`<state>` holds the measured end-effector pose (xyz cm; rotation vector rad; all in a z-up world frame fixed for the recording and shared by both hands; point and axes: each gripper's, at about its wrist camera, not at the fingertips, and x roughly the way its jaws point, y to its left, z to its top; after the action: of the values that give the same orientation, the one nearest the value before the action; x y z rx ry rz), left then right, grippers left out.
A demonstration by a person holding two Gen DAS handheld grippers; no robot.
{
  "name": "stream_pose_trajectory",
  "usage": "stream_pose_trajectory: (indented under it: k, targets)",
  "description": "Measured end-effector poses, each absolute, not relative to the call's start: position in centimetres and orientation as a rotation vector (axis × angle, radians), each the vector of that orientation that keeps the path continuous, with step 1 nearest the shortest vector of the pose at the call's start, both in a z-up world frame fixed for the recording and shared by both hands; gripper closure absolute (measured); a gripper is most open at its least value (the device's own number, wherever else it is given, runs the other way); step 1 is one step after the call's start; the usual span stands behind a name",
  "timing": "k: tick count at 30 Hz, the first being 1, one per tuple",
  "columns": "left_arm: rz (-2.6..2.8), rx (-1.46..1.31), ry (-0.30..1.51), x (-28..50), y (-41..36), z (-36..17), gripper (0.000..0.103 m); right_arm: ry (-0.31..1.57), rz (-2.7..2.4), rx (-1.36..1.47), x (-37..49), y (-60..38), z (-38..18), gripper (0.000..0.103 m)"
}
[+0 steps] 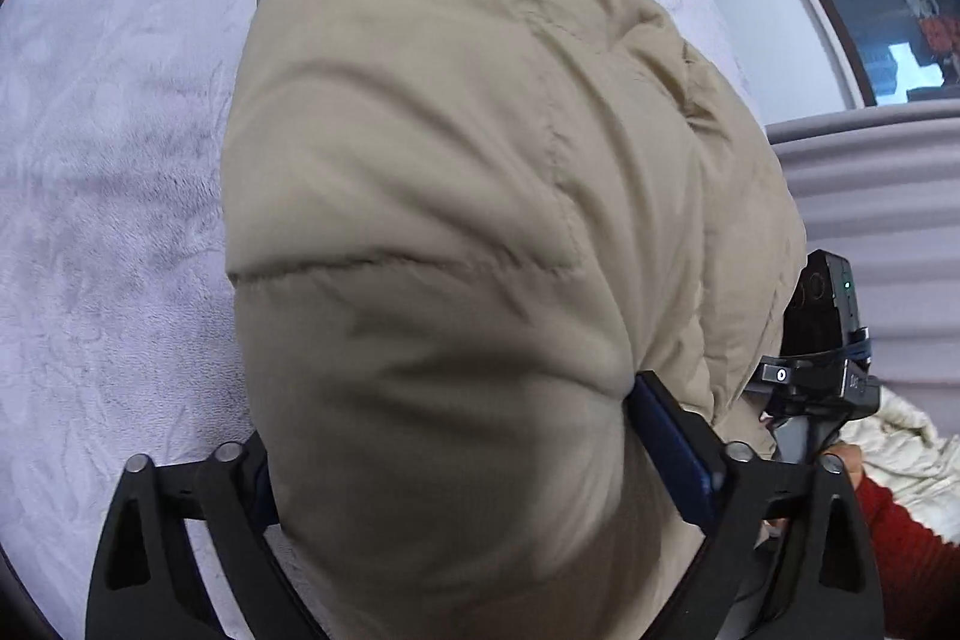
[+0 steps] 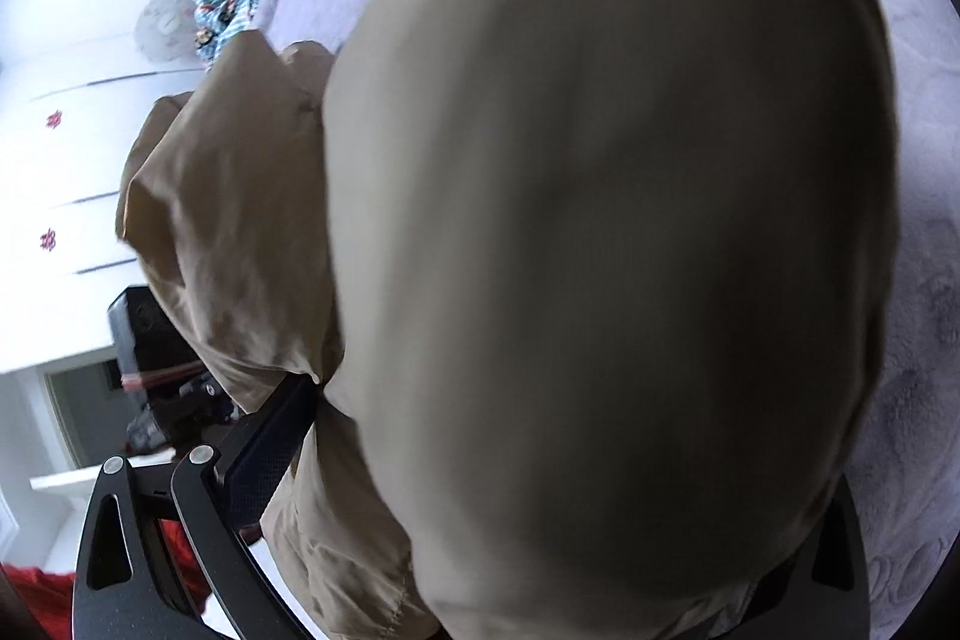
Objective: Fold large clothes
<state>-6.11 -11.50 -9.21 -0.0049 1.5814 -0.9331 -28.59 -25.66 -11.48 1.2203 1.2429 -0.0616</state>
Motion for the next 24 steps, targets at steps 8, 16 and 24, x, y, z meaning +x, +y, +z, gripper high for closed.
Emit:
stream_pose_trajectory:
  k: [8, 16, 24]
  targets:
    - [-0.951, 0.109, 1.443, -8.7, -11.9, -4.4, 0.034, 1.193, -0.025, 1.187, -27.4, -25.3, -8.9, 0.037]
    - [-0.917, 0.085, 1.326, -6.6, -8.8, -0.1, 0.034, 1.147, 0.049, 1.107, -21.1, -23.2, -5.5, 0.040]
    - [-0.879, 0.120, 1.253, -0.4, -0.7, 2.4, 0.034, 1.103, 0.065, 1.064, -10.3, -17.5, -4.6, 0.040]
